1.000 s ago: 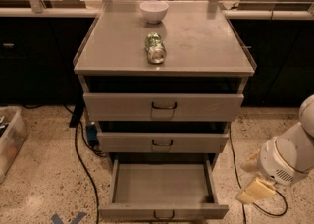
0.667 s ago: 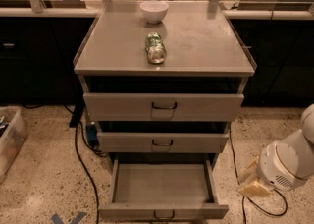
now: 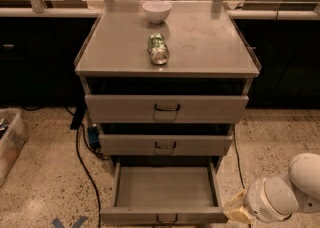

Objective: Close bottom drawer

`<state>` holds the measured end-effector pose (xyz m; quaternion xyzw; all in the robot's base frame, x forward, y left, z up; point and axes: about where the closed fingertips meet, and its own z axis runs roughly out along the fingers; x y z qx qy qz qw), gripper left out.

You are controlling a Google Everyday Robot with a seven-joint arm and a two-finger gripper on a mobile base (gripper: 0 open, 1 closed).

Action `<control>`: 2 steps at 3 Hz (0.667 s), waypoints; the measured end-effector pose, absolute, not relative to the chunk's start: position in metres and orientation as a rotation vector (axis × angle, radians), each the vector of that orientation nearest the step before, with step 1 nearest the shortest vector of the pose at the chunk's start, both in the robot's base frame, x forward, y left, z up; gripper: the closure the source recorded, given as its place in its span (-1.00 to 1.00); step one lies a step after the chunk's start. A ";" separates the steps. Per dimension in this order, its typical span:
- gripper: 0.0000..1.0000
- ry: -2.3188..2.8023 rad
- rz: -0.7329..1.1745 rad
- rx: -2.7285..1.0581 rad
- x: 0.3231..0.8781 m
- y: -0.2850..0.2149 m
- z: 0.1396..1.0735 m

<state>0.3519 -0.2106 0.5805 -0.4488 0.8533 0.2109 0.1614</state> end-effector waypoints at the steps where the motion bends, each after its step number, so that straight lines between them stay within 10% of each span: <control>1: 1.00 2.436 0.602 -1.281 0.352 -0.211 0.580; 2: 1.00 2.441 0.569 -1.261 0.351 -0.206 0.565</control>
Offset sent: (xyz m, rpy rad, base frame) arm -0.0007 0.0133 -0.0458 -0.0418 -0.0485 -0.0639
